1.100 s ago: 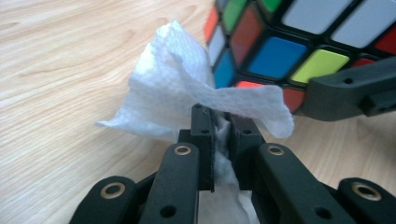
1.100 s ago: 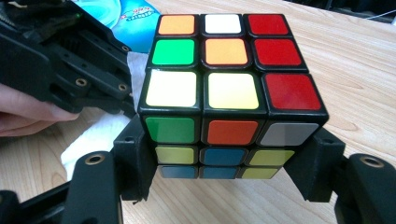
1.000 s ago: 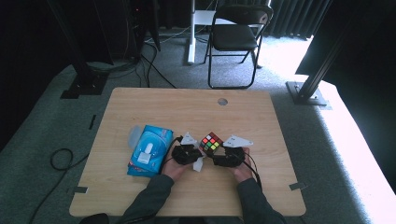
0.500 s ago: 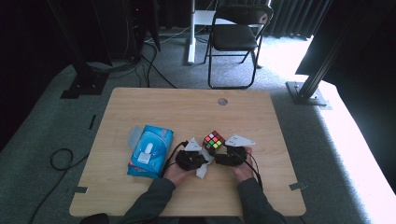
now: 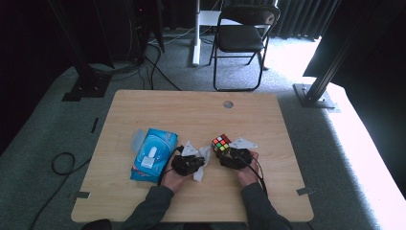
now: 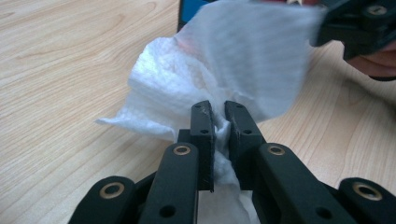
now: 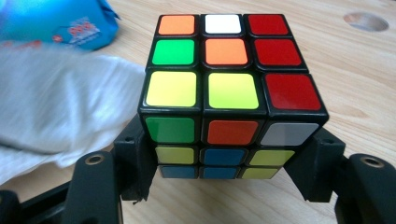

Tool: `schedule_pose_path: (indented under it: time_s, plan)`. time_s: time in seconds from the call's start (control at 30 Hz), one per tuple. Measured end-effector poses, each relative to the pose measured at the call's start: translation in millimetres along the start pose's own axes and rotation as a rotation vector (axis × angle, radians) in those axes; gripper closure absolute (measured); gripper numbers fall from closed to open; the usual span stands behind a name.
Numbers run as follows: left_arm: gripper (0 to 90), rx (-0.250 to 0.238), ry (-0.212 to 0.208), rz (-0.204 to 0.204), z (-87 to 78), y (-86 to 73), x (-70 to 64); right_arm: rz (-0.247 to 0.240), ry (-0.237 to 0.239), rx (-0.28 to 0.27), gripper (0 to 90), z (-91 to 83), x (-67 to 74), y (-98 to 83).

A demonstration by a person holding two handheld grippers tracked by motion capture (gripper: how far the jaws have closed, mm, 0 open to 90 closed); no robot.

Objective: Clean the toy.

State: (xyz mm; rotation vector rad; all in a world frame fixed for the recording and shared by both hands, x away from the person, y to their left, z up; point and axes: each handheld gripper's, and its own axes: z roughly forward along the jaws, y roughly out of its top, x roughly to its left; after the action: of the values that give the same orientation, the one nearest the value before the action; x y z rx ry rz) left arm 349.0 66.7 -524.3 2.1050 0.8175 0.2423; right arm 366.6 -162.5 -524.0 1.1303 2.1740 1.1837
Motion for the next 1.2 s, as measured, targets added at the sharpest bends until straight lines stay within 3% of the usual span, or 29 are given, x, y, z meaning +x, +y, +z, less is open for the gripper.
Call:
schedule_pose_path:
  time_s: [0.13,0.63,0.93,1.2]
  plan:
    - [82.8,0.014,0.008,0.009,1.4,-3.4,-1.5,0.032,-0.034,0.024,34.1,8.2,-2.6,-0.5]
    - [82.7,0.028,0.01,0.017,4.6,-9.3,-4.7,0.047,-0.096,0.073,34.0,31.6,0.5,-1.3]
    - [82.7,0.031,0.006,0.016,5.7,-10.6,-4.8,0.05,-0.083,0.081,33.7,34.9,0.4,-3.4]
    - [82.5,0.033,0.004,0.015,6.0,-11.1,-4.9,0.02,-0.071,0.061,21.5,26.8,5.5,-2.0]
